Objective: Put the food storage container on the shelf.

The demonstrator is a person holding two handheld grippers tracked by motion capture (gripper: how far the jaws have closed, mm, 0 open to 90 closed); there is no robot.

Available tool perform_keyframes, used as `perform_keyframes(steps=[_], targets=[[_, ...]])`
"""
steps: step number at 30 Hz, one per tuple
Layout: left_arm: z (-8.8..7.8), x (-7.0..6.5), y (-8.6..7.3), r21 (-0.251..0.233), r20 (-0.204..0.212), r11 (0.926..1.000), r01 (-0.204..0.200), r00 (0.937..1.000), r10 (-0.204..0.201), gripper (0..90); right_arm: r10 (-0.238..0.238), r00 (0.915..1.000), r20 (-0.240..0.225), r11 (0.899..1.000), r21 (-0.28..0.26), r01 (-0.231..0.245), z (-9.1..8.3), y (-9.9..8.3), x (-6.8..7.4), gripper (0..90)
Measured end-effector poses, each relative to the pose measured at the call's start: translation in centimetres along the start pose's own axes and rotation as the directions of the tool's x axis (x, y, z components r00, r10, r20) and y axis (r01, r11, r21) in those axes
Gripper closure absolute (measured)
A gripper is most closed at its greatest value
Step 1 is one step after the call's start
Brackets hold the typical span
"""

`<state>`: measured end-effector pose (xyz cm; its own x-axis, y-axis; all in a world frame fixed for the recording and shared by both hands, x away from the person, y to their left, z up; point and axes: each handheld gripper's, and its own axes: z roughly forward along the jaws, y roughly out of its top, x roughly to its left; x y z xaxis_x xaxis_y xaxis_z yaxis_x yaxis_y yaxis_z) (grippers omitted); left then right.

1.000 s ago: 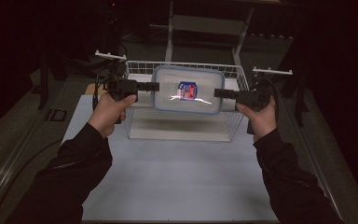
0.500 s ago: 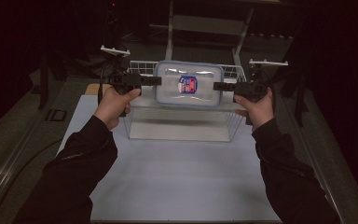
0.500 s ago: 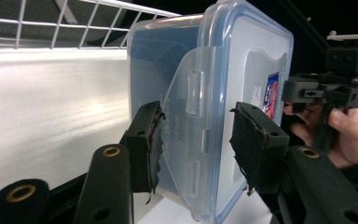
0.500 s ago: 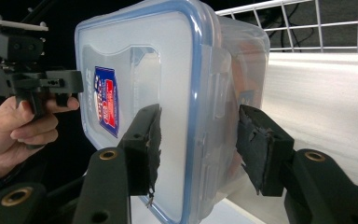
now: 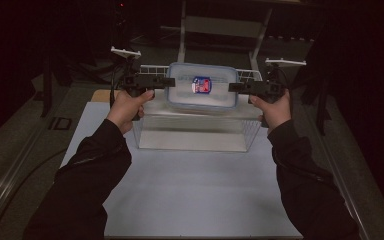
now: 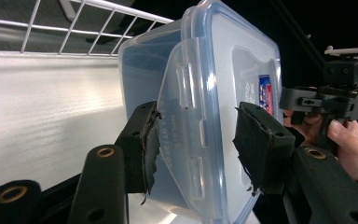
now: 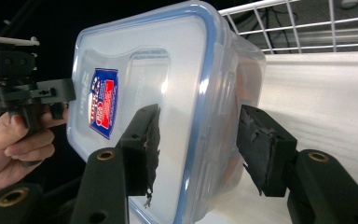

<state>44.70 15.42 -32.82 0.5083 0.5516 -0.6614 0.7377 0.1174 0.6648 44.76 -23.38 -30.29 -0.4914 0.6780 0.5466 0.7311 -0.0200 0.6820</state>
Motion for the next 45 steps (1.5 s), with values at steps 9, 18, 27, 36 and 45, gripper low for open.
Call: perform_keyframes(steps=[9, 18, 27, 36, 45], targets=[[0.7, 1.3, 0.5, 0.027, 0.015, 0.9961, 0.084, 0.9963, -0.085, 45.9, 0.065, 0.9972, 0.037, 0.996, 0.052, -0.067, 1.1, 1.4, -0.3, 52.0], [1.1, 0.7, 1.1, 0.026, -0.096, 0.9989, 0.040, 0.9946, -0.038, 40.2, 0.097, 0.9931, 0.066, 0.993, 0.055, -0.100, 1.9, 1.5, -0.2, 50.5], [-1.3, -1.6, 0.7, -0.090, -0.157, 0.9846, -0.150, 0.9784, 0.135, 30.4, 0.011, 0.9970, 0.077, 1.000, 0.016, -0.012, 0.8, 1.5, 0.9, 43.5], [-2.3, -4.8, -2.0, -0.054, -0.083, 0.9411, -0.334, 0.9407, 0.329, 18.9, -0.188, 0.9746, 0.122, 0.982, 0.005, 0.189, -0.9, -0.1, 3.6, 38.4], [-1.2, -5.5, -5.6, -0.024, -0.083, 0.9215, -0.388, 0.9194, 0.384, 35.8, -0.298, 0.9485, 0.109, 0.954, 0.004, 0.299, -1.7, -3.7, 4.6, 28.3]])
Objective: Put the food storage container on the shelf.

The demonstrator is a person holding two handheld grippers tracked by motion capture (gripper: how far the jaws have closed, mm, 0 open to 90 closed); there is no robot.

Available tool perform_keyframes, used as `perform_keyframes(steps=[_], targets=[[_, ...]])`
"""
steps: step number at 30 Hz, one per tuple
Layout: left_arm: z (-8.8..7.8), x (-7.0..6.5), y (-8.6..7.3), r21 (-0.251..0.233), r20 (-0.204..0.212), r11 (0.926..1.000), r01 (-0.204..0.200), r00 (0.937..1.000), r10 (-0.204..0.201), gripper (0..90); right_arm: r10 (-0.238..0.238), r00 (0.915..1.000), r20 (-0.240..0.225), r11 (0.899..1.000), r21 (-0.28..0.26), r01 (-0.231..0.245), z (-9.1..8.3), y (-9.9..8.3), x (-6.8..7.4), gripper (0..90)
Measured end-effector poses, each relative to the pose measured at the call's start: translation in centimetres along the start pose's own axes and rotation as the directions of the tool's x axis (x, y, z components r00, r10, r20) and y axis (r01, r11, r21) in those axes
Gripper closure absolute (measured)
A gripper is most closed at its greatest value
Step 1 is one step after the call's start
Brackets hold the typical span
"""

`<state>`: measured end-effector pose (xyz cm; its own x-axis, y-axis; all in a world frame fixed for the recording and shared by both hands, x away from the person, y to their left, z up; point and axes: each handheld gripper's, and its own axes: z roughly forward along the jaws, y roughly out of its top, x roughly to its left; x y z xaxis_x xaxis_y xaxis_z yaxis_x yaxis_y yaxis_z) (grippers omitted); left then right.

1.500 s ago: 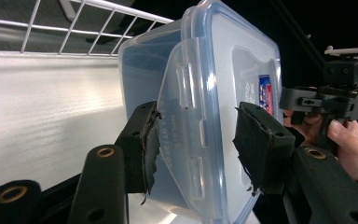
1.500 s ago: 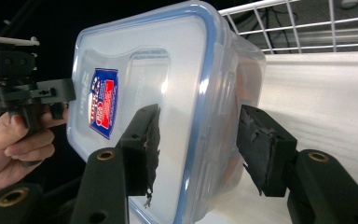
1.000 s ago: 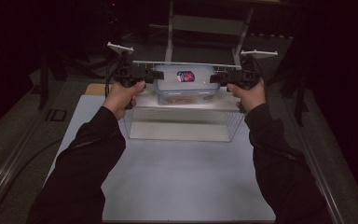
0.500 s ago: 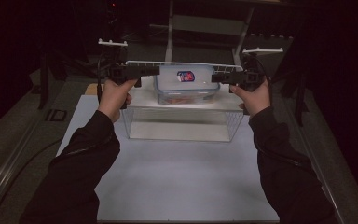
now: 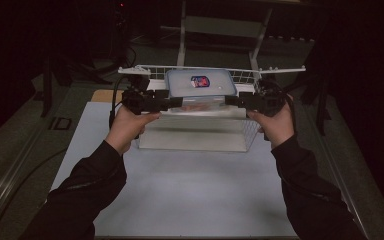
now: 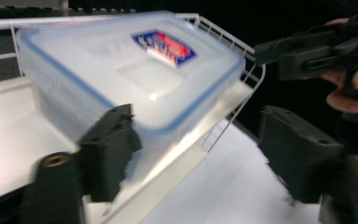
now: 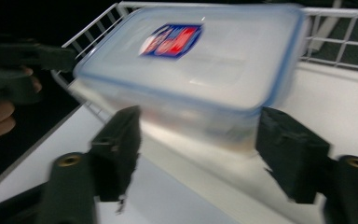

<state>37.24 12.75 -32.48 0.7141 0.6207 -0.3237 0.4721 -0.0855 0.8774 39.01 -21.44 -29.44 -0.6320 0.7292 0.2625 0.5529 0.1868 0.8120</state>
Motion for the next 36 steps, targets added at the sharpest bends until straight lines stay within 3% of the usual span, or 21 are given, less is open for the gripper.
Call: perform_keyframes(steps=[1, 3, 5, 7, 8, 9, 10, 11, 16, 22, 24, 26, 32, 36], targets=[[0.0, -0.1, -0.3, -0.003, 0.010, 1.0000, 0.008, 0.9999, -0.008, 37.3, -0.010, 0.9999, -0.003, 1.000, -0.002, 0.010, -0.1, -0.4, 0.1, 27.6], [0.0, -0.4, -0.8, -0.001, -0.006, 0.9999, -0.011, 0.9999, 0.011, 45.2, -0.008, 0.9995, -0.031, 1.000, -0.021, 0.007, -0.6, -1.5, 0.4, 21.7], [0.1, -0.8, -1.5, -0.006, -0.002, 0.9996, -0.028, 0.9996, 0.028, 46.9, -0.018, 0.9982, -0.057, 1.000, -0.023, 0.017, -0.8, -2.0, 0.5, 18.0], [0.5, -1.2, -2.0, 0.017, 0.002, 0.9985, -0.052, 0.9987, 0.052, 58.1, -0.054, 0.9950, -0.084, 0.998, -0.026, 0.052, -1.3, -3.2, 0.8, 14.0], [0.8, -1.3, -2.3, 0.033, 0.006, 0.9975, -0.062, 0.9981, 0.062, 58.1, -0.054, 0.9950, -0.084, 0.998, -0.026, 0.052, -1.3, -3.2, 0.8, 14.0], [1.2, -1.6, -2.4, 0.047, -0.002, 0.9958, -0.079, 0.9969, 0.079, 64.3, -0.056, 0.9949, -0.085, 0.998, -0.028, 0.054, -1.4, -3.6, 0.9, 14.0], [1.7, -1.8, -2.6, 0.075, -0.017, 0.9931, -0.091, 0.9956, 0.092, 65.0, -0.051, 0.9947, -0.089, 0.998, -0.031, 0.049, -1.5, -3.9, 1.0, 13.9], [2.0, -1.8, -2.7, 0.083, -0.024, 0.9924, -0.091, 0.9953, 0.094, 71.6, -0.041, 0.9940, -0.101, 0.999, -0.032, 0.037, -1.6, -4.4, 1.0, 13.7], [3.0, -1.3, -2.6, 0.087, -0.059, 0.9929, -0.082, 0.9945, 0.087, 83.2, -0.018, 0.9919, -0.126, 0.999, -0.047, 0.012, -1.9, -5.8, 0.6, 14.1], [3.0, -0.3, -2.4, 0.079, -0.123, 0.9944, -0.070, 0.9892, 0.080, 84.6, -0.019, 0.9919, -0.126, 0.999, -0.048, 0.013, -1.8, -7.4, -0.2, 14.1], [3.0, 0.0, -2.3, 0.073, -0.125, 0.9958, -0.056, 0.9900, 0.065, 86.8, -0.022, 0.9926, -0.120, 0.999, -0.047, 0.017, -1.9, -7.9, -0.4, 14.2], [3.0, 0.1, -2.1, 0.076, -0.156, 0.9945, -0.073, 0.9842, 0.084, 86.8, -0.021, 0.9926, -0.120, 0.999, -0.047, 0.015, -1.9, -8.2, -0.4, 14.2], [3.5, 0.9, -1.4, 0.058, -0.172, 0.9970, -0.050, 0.9832, 0.059, 86.1, -0.039, 0.9930, -0.111, 0.998, -0.052, 0.034, -2.2, -8.5, 0.0, 14.1], [4.0, 0.9, -1.2, 0.073, -0.166, 0.9958, -0.055, 0.9839, 0.067, 83.8, -0.050, 0.9931, -0.106, 0.998, -0.053, 0.045, -2.2, -8.5, 0.2, 14.1]])
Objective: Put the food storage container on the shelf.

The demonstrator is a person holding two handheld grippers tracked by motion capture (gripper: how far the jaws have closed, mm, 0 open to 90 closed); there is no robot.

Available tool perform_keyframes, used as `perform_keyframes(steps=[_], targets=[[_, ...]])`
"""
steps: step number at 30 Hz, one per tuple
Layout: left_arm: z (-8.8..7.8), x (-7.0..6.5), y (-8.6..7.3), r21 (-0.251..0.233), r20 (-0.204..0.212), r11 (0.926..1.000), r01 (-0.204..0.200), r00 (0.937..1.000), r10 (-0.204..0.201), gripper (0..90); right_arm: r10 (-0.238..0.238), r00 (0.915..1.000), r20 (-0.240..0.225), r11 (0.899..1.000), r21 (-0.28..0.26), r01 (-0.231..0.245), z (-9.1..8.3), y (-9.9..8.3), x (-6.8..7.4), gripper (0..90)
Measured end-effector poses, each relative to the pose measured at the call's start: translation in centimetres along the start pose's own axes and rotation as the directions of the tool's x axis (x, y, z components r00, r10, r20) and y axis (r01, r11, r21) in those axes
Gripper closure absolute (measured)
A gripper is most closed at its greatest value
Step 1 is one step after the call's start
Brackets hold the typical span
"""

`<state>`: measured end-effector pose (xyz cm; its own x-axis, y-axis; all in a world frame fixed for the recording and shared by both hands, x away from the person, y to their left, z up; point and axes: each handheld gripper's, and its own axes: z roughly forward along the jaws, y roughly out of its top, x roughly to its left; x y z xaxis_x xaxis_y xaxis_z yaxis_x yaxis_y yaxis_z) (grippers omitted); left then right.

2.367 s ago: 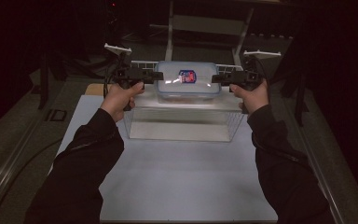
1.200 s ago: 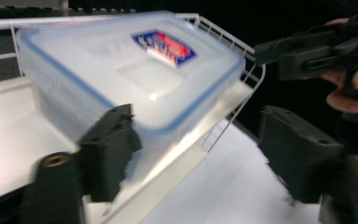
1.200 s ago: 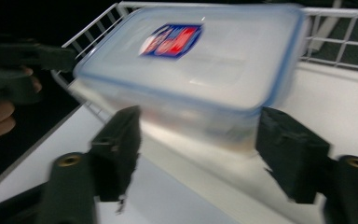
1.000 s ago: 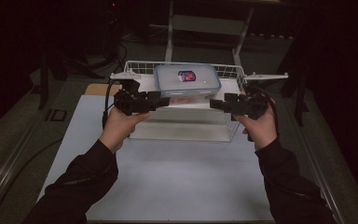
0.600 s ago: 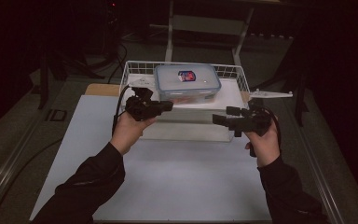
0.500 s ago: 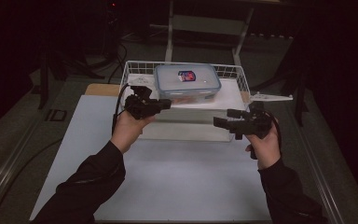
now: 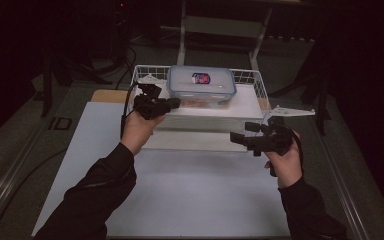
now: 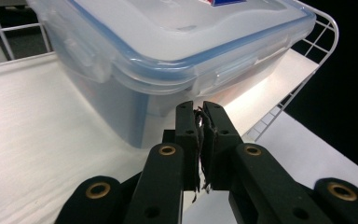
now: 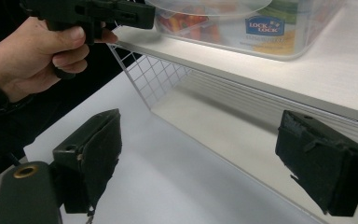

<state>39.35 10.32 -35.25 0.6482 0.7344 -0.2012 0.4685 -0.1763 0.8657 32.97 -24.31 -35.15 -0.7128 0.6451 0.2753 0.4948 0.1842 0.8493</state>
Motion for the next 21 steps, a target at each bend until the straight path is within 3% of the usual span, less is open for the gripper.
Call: perform_keyframes(steps=[2, 3, 5, 8, 11, 13, 14, 17, 19, 21], targets=[[0.0, -0.1, -0.2, 0.000, 0.001, 1.0000, 0.006, 1.0000, -0.006, 80.5, -0.006, 1.0000, 0.004, 1.000, -0.002, 0.006, 0.0, 0.0, 0.1, 14.0], [-0.1, -0.3, -0.5, -0.001, 0.020, 0.9999, 0.010, 0.9997, -0.010, 79.6, -0.009, 0.9999, 0.006, 1.000, 0.000, 0.009, 0.0, -0.1, 0.1, 14.1], [-0.4, -0.9, -1.1, 0.005, 0.028, 0.9999, -0.010, 0.9996, 0.010, 72.5, -0.020, 0.9997, 0.011, 1.000, -0.004, 0.020, 0.0, -0.2, 0.2, 14.1], [-1.0, -1.7, -2.2, -0.013, 0.102, 0.9999, 0.010, 0.9948, -0.008, 50.8, -0.036, 0.9990, 0.025, 0.999, -0.018, 0.037, -0.1, -0.6, 0.2, 14.1], [-1.6, -2.8, -3.2, -0.034, 0.156, 0.9992, -0.023, 0.9873, 0.028, 33.4, -0.051, 0.9983, 0.028, 0.999, -0.012, 0.051, 0.2, -1.1, 0.4, 14.0], [-2.0, -3.5, -3.7, -0.052, 0.166, 0.9984, -0.021, 0.9857, 0.030, 18.6, -0.064, 0.9976, 0.028, 0.998, -0.007, 0.064, 0.5, -1.6, 0.6, 13.8], [-2.2, -3.8, -4.0, -0.055, 0.186, 0.9982, -0.026, 0.9819, 0.036, 14.2, -0.066, 0.9974, 0.029, 0.998, -0.006, 0.067, 0.6, -1.7, 0.7, 13.8], [-2.6, -4.4, -5.1, -0.068, 0.235, 0.9975, -0.021, 0.9713, 0.036, 8.4, -0.075, 0.9967, 0.030, 0.997, -0.002, 0.076, 1.1, -2.5, 0.9, 13.7], [-2.9, -4.8, -6.1, -0.077, 0.246, 0.9968, -0.023, 0.9684, 0.042, 1.5, -0.083, 0.9961, 0.031, 0.997, 0.000, 0.083, 1.5, -3.2, 0.9, 13.7], [-3.1, -5.0, -7.0, -0.076, 0.268, 0.9966, -0.032, 0.9620, 0.052, 1.4, -0.098, 0.9944, 0.040, 0.995, 0.002, 0.098, 1.8, -3.8, 1.1, 13.6]])
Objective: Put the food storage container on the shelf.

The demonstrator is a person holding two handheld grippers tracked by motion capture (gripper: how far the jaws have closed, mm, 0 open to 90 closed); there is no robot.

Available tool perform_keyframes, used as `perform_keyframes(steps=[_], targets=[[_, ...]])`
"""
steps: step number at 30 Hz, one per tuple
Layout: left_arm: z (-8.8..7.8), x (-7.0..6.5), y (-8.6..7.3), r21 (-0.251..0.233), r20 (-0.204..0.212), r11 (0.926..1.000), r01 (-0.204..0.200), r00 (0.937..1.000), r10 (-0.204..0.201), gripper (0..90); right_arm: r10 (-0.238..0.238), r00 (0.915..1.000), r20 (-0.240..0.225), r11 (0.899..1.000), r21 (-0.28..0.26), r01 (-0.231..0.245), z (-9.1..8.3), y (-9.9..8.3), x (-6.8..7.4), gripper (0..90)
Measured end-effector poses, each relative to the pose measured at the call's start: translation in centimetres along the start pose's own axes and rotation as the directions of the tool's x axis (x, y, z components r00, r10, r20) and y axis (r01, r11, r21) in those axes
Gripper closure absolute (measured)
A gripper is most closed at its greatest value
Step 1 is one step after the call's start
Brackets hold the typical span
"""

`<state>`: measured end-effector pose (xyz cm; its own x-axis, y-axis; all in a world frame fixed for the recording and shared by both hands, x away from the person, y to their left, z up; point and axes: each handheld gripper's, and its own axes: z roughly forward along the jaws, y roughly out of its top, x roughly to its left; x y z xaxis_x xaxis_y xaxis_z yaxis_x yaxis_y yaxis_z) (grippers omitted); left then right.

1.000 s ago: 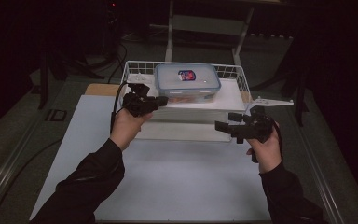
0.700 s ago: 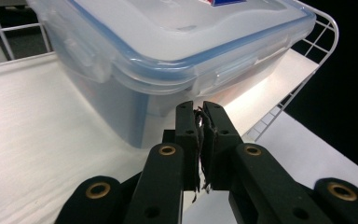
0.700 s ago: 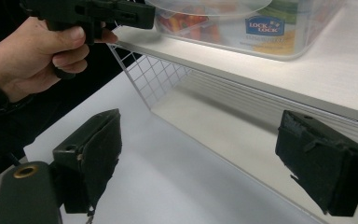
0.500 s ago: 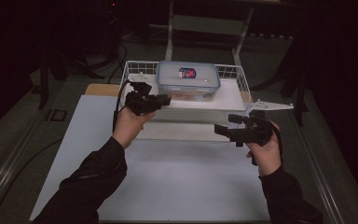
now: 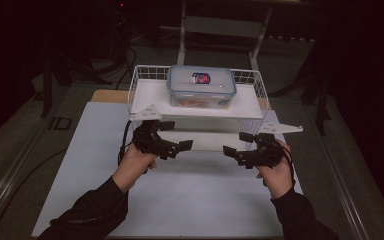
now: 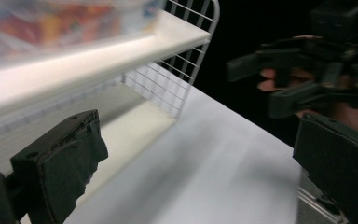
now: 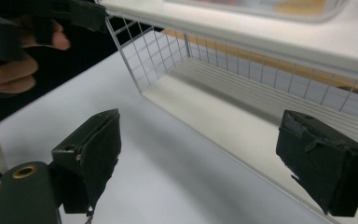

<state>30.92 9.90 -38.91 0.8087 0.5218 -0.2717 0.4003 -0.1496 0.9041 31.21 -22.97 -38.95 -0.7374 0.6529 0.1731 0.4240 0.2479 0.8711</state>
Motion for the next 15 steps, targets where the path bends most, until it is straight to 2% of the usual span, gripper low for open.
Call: perform_keyframes(steps=[2, 3, 5, 6, 11, 15], targets=[[-0.2, -0.3, -0.8, 0.004, -0.001, 0.9998, -0.021, 0.9998, 0.021, 1.4, -0.010, 0.9999, 0.003, 1.000, -0.001, 0.010, 0.3, -0.8, 0.3, 13.6], [-0.4, -0.6, -1.4, -0.010, -0.007, 0.9994, -0.033, 0.9994, 0.033, 1.4, -0.018, 0.9998, 0.003, 1.000, -0.011, 0.018, 0.3, -1.1, 0.3, 13.6], [-0.5, -0.8, -1.8, -0.010, -0.012, 0.9992, -0.038, 0.9992, 0.038, 1.4, -0.025, 0.9997, 0.008, 1.000, -0.015, 0.025, 0.4, -1.6, 0.4, 13.6], [-0.8, -1.2, -2.6, -0.025, -0.004, 0.9983, -0.054, 0.9986, 0.053, 1.4, -0.020, 0.9998, -0.004, 0.999, -0.030, 0.020, 0.5, -2.5, 0.5, 13.6], [-0.9, -2.2, -4.5, 0.024, 0.003, 0.9967, -0.078, 0.9970, 0.078, 1.4, -0.012, 0.9999, -0.006, 1.000, -0.019, 0.012, 0.5, -4.2, 0.5, 13.7], [-1.0, -2.5, -6.3, 0.025, 0.008, 0.9969, -0.075, 0.9972, 0.074, 1.4, -0.014, 0.9998, 0.013, 0.999, -0.042, 0.015, 0.1, -5.7, 0.7, 14.0]])
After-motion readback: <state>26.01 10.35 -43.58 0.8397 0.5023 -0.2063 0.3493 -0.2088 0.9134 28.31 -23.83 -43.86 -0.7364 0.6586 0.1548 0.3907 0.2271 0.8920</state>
